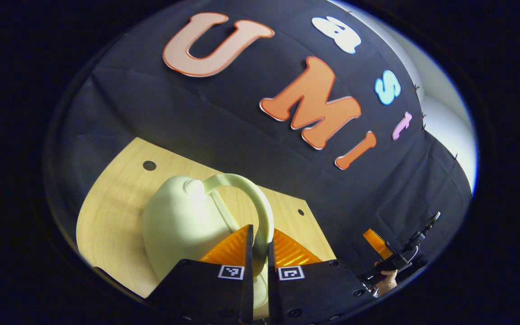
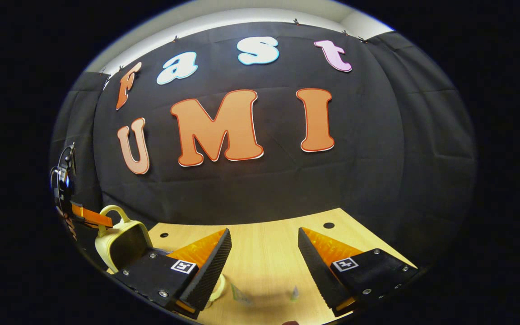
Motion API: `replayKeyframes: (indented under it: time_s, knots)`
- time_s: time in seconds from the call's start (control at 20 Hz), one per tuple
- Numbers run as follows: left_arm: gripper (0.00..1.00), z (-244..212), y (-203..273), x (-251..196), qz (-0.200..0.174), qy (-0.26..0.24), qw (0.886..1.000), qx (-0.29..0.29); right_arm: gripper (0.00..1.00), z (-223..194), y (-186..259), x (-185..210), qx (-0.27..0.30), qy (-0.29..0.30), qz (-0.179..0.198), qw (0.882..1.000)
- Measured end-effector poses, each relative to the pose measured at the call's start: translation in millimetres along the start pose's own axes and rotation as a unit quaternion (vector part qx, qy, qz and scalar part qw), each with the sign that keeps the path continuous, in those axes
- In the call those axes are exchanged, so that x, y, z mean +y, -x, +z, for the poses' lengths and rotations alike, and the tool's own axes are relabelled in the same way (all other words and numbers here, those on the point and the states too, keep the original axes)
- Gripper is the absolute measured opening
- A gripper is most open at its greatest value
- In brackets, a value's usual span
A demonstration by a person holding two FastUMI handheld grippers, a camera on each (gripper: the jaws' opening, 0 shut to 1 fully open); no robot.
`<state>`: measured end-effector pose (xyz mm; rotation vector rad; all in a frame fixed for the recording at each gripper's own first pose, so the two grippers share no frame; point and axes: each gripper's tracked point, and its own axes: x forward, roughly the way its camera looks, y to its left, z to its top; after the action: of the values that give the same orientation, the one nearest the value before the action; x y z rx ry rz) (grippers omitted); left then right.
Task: First open the suitcase, pack the skin care products into it, and then close the suitcase.
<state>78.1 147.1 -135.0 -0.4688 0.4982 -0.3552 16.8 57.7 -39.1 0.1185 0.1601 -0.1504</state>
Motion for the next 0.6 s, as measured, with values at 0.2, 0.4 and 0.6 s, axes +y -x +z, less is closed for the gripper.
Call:
replayKeyframes:
  time_s: [0.2,0.4,0.6]
  knots:
    - [0.13,15.7,24.4,65.2,0.045,0.022,0.998,-0.022,0.94,-0.7,3.4,21.6,-0.001,0.000,0.009,1.000]
    - [0.06,22.2,60.7,165.1,0.107,0.041,0.993,-0.031,0.94,-3.5,3.3,44.1,0.004,0.019,0.022,1.000]
    - [0.07,6.5,54.1,249.7,0.154,0.089,0.984,-0.021,0.94,-2.5,0.8,57.9,0.009,0.026,0.031,0.999]
